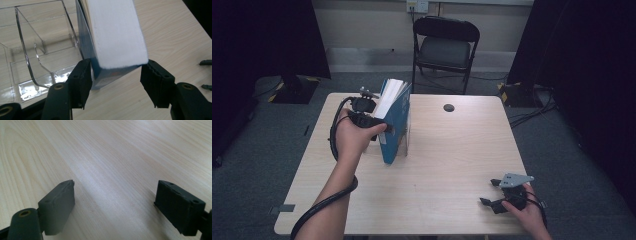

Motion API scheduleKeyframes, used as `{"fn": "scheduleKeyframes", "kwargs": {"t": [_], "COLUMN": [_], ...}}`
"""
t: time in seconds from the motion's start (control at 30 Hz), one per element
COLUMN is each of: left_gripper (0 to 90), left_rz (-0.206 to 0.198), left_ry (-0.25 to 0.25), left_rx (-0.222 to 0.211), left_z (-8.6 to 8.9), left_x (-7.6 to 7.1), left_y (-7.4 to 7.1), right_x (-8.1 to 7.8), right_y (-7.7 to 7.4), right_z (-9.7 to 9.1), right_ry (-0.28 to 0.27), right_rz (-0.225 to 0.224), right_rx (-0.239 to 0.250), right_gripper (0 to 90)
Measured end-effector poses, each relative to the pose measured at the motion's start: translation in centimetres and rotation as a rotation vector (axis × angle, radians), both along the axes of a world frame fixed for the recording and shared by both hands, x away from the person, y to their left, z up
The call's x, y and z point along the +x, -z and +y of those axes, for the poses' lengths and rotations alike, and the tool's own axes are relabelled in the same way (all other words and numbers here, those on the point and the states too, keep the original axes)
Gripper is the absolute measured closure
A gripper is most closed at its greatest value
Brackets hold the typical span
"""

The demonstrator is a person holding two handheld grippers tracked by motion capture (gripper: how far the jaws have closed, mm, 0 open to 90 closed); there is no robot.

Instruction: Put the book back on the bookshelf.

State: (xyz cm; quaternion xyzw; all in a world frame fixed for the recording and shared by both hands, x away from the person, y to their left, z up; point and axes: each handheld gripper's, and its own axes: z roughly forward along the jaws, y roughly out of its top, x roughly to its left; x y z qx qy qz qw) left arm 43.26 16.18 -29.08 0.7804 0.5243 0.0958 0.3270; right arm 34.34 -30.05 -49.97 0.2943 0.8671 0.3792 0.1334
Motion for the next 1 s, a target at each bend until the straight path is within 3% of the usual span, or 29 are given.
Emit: {"fn": "scheduleKeyframes", "kwargs": {"t": [0.43, 0.57, 1.0], "left_gripper": [37.9, 36.5, 32.2], "left_rz": [0.005, 0.011, 0.02], "left_ry": [0.056, 0.064, 0.097], "left_rx": [-0.046, -0.078, -0.098], "left_z": [1.1, 1.5, 2.6], "left_x": [-1.5, -1.9, -2.8], "left_y": [0.6, 0.9, 1.8], "right_x": [0.0, 0.0, 0.0], "right_y": [0.0, 0.0, 0.0], "right_z": [0.0, 0.0, 0.0], "right_ry": [0.001, 0.003, 0.004], "right_rz": [0.0, -0.003, -0.003], "right_rx": [-0.001, -0.002, -0.002], "right_gripper": [15.4, 15.4, 15.4]}}
